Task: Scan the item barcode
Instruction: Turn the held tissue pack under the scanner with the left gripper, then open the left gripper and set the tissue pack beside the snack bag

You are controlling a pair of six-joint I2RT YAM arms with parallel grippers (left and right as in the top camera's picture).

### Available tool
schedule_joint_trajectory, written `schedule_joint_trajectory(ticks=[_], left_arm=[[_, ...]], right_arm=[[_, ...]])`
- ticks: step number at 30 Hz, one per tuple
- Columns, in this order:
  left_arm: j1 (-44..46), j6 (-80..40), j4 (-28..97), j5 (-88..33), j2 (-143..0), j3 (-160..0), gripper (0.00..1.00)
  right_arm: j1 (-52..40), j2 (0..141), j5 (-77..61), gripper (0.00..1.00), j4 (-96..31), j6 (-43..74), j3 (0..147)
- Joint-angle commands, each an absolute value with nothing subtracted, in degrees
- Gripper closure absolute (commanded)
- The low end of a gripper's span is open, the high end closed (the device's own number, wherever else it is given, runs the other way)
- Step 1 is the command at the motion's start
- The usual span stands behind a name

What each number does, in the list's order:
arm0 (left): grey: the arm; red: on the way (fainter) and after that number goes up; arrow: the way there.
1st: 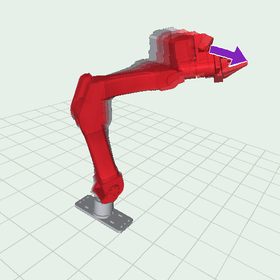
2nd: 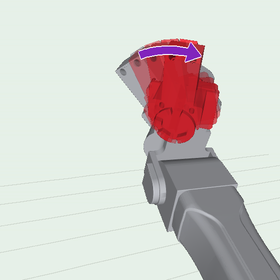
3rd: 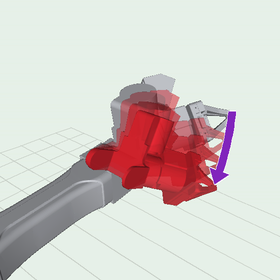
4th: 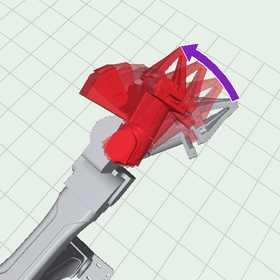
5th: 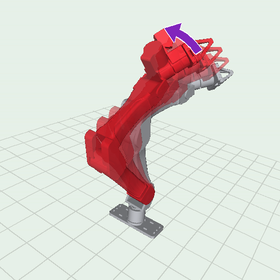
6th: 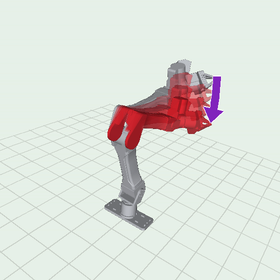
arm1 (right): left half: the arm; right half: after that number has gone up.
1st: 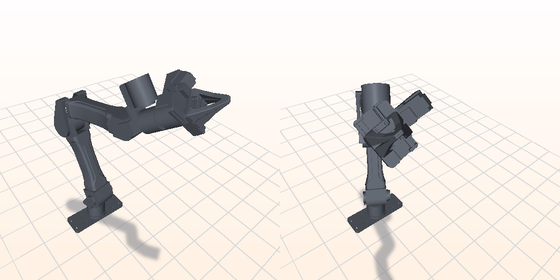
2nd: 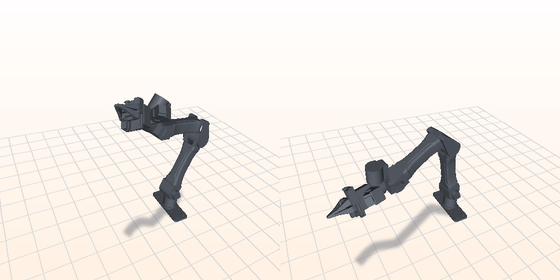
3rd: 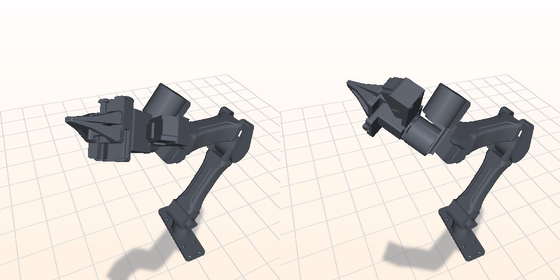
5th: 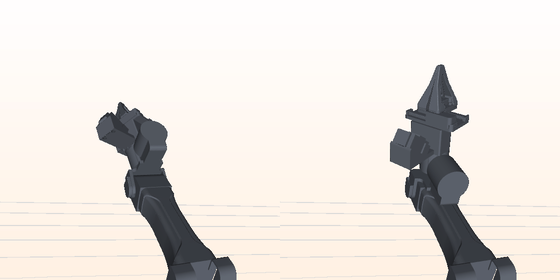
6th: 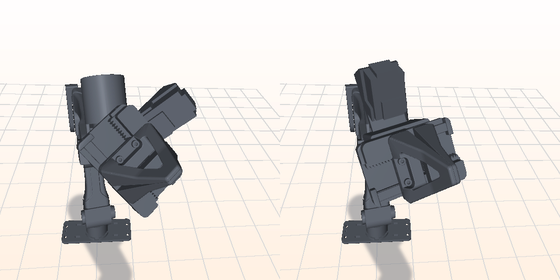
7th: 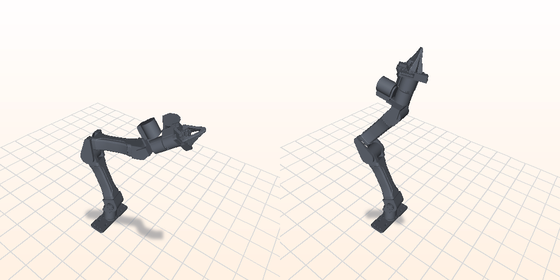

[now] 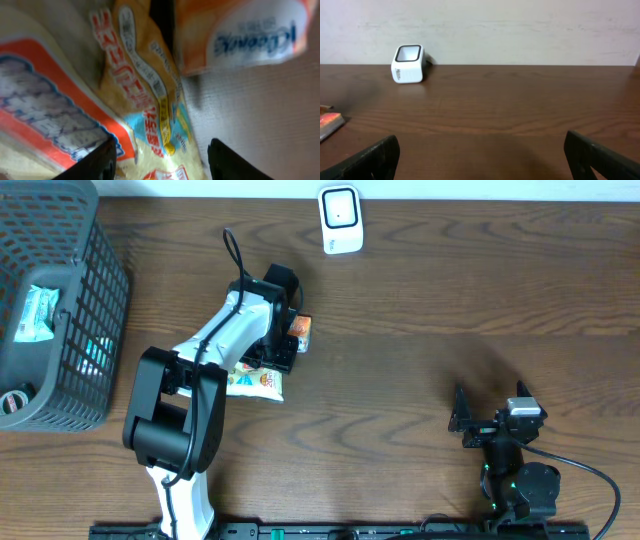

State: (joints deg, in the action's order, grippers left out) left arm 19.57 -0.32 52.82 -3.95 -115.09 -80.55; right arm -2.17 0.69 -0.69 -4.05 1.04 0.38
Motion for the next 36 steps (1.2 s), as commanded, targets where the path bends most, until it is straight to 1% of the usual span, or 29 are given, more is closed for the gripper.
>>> schedule_joint_trajectory(ticks=[1,6,11,12,13,16,23,30,36], left_arm=[[19.16,-0.78,48.97,-2.31,-115.11,-78.46,0.42],[16.95,1.65,44.07,-2.31,-115.11,-78.32,0.42],[14.24,7.7,43.13,-2.68,-115.11,-78.32,0.43],[13.98,9.23,43.18,-4.75,-115.11,-78.32,0.44],[13.89,11.05,43.38,-8.19,-115.11,-78.32,0.47],[14.39,14.22,43.88,-15.75,-115.11,-78.32,0.49],[16.1,14.96,43.7,-15.88,-115.07,-78.52,0.49],[16.1,15.44,46.44,-15.86,-113.75,-79.83,0.49],[15.55,15.38,46.46,-15.84,-105.51,-80.51,0.48]], right_arm=[[-2.35,0.32,-1.02,0.01,-4.32,1.65,0.32],[-2.35,0.34,-1.02,0.01,-4.32,1.65,0.3],[-2.35,0.32,-1.02,0.01,-4.32,1.65,0.3],[-2.35,0.34,-1.02,0.01,-4.32,1.65,0.32],[-2.35,0.34,-1.02,0.01,-4.32,1.65,0.3],[-2.35,0.32,-1.02,0.01,-4.32,1.65,0.32],[-2.35,0.34,-1.02,0.01,-4.32,1.65,0.32],[-2.35,0.32,-1.02,0.01,-4.32,1.65,0.32],[-2.35,0.32,-1.02,0.01,-4.32,1.65,0.32]])
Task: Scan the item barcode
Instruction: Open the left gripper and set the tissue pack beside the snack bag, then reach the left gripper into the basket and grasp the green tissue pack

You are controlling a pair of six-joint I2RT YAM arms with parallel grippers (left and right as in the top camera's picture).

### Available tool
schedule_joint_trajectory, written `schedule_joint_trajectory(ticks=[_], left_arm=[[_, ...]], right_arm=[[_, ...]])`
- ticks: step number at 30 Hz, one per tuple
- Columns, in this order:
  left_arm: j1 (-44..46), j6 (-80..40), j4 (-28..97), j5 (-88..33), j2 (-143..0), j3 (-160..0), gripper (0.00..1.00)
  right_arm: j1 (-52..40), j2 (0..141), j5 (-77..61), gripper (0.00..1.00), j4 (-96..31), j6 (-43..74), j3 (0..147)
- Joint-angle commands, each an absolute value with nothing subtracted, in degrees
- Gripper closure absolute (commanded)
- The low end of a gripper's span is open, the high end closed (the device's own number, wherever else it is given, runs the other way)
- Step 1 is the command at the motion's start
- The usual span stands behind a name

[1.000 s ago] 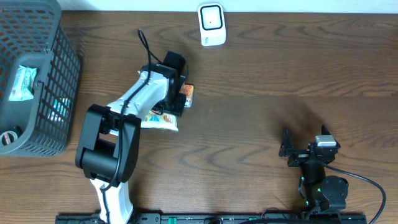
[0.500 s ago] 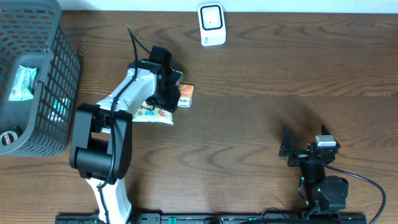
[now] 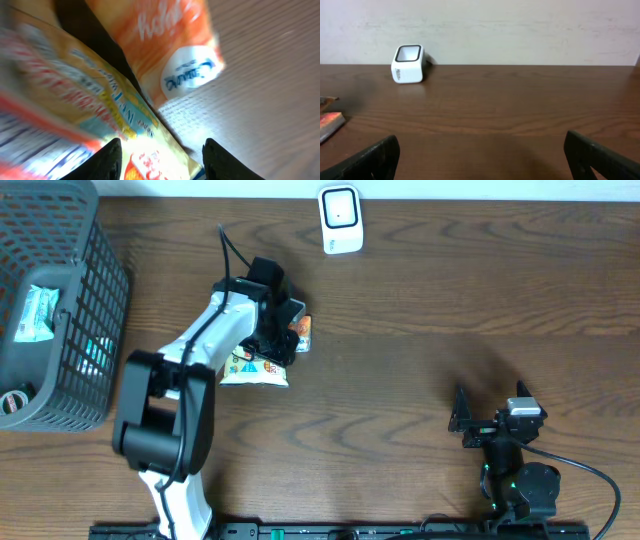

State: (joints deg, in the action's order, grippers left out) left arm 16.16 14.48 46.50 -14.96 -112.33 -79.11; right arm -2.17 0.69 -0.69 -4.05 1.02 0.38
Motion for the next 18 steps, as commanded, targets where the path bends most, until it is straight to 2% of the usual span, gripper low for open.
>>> schedule_joint_trajectory(ticks=[1,6,7,8,12,17,18], left_arm=[[15.29,15.07,45.87,-15.84,-103.72,-80.51,0.48],[12.29,7.16,39.59,-14.72,-94.48,-80.62,0.47],[11.0,3.01,37.15,-13.37,-92.14,-80.73,0.42],[9.69,-0.78,35.05,-12.29,-90.21,-80.88,0.41],[2.33,-13.43,24.8,-12.47,-81.45,-81.3,0.41],[-7.66,-15.16,14.0,-12.4,-73.8,-81.3,0.36],[-12.14,-15.11,12.4,-12.36,-72.77,-81.3,0.35]], right_arm=[[-2.35,0.32,-1.02,0.01,-4.32,1.65,0.3],[-2.35,0.32,-1.02,0.01,-4.32,1.65,0.3],[-2.35,0.32,-1.02,0.01,-4.32,1.65,0.3],[-2.35,0.34,-1.02,0.01,-4.32,1.65,0.32],[-2.35,0.32,-1.02,0.01,-4.32,1.65,0.32],[-2.35,0.34,-1.02,0.01,-4.32,1.65,0.3],[-2.35,0.34,-1.02,0.01,-4.32,1.65,0.32]])
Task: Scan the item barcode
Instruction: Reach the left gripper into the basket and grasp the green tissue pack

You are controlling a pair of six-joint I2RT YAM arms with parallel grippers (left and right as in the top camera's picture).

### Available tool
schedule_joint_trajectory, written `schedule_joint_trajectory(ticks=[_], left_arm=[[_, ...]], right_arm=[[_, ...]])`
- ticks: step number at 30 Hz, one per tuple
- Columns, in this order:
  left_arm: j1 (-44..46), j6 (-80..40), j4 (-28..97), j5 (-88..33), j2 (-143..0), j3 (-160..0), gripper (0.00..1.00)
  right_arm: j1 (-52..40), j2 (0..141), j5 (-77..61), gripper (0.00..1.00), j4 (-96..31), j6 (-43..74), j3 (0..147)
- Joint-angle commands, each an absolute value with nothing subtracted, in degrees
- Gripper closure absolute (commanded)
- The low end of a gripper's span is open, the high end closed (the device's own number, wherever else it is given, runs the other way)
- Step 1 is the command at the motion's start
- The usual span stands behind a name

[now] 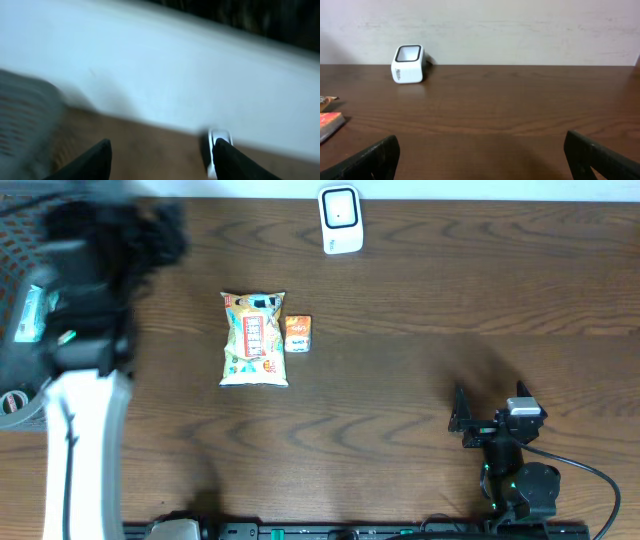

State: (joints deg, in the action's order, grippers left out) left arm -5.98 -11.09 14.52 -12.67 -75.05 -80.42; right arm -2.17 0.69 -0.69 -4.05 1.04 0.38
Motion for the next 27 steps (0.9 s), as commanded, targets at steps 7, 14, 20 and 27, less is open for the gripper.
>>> schedule_joint_trajectory(ticks=[7,14,20,27], left_arm=[[-29.1,-15.09,15.94,-12.45,-78.87,-81.3,0.12],[-36.62,-8.36,19.09,-17.52,-90.39,-81.3,0.13],[-37.6,-4.71,20.75,-17.58,-98.61,-81.3,0.22],[-37.82,-4.67,25.67,-17.58,-106.91,-81.3,0.22]], right_arm=[[-2.35,0.34,-1.02,0.01,-4.32,1.65,0.32],[-2.35,0.34,-1.02,0.01,-4.32,1.65,0.32],[-2.35,0.32,-1.02,0.01,-4.32,1.65,0.32],[-2.35,0.34,-1.02,0.01,-4.32,1.65,0.32]])
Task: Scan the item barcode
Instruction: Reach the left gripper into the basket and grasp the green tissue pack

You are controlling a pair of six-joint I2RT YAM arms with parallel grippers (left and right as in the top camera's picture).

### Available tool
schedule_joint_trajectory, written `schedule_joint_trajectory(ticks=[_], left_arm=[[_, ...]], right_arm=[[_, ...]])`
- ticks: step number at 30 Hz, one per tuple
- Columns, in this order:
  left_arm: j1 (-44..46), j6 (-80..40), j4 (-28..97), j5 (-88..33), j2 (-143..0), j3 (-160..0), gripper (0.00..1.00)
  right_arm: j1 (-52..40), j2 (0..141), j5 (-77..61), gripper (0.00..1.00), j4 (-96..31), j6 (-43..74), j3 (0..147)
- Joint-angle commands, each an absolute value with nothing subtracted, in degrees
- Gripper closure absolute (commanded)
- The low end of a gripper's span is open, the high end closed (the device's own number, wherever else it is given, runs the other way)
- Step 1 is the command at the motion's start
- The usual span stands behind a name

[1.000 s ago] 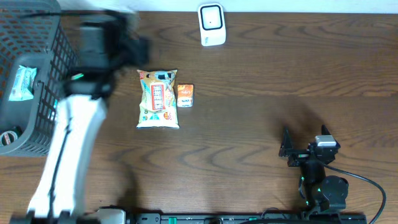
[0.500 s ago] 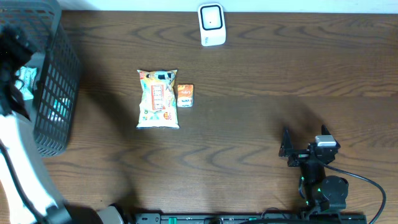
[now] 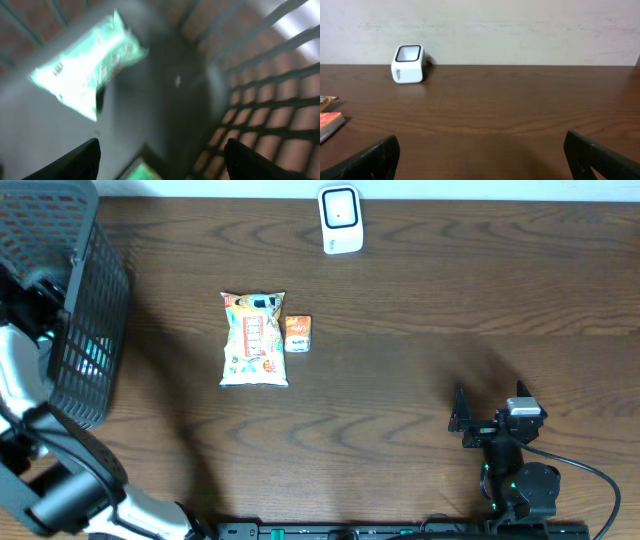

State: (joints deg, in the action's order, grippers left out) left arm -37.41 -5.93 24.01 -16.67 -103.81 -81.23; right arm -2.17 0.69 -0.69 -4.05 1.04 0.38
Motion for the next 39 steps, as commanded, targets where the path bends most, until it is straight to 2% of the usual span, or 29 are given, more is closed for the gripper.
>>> schedule_joint_trajectory(ticks=[1,10,21,24,27,29,32,37,39], left_arm=[[-37.89,-4.67,26.52,-17.58,-107.87,-81.3,0.22],[-38.46,0.71,33.23,-17.58,-111.87,-81.23,0.22],[-38.46,3.22,34.54,-17.3,-114.32,-79.59,0.24],[-38.46,3.2,35.24,-17.32,-116.66,-79.59,0.37],[-38.46,3.22,36.03,-17.3,-118.52,-79.59,0.39],[-38.46,3.22,36.18,-17.32,-119.02,-79.59,0.51],[-38.46,3.2,36.18,-17.32,-118.76,-79.81,0.62],[-38.52,2.48,37.1,-17.32,-115.2,-82.13,0.85],[-38.52,0.97,37.28,-17.34,-112.49,-83.53,0.89]], right_arm=[[-2.35,0.34,-1.02,0.01,-4.32,1.65,0.32],[-2.35,0.34,-1.02,0.01,-4.32,1.65,0.32],[-2.35,0.34,-1.02,0.01,-4.32,1.65,0.32],[-2.35,0.32,-1.02,0.01,-4.32,1.65,0.32],[-2.35,0.32,-1.02,0.01,-4.32,1.65,0.32],[-2.35,0.34,-1.02,0.01,-4.32,1.65,0.32],[-2.35,0.34,-1.02,0.01,-4.32,1.65,0.3],[-2.35,0.34,-1.02,0.01,-4.32,1.65,0.32],[-2.35,0.32,-1.02,0.01,-4.32,1.65,0.32]])
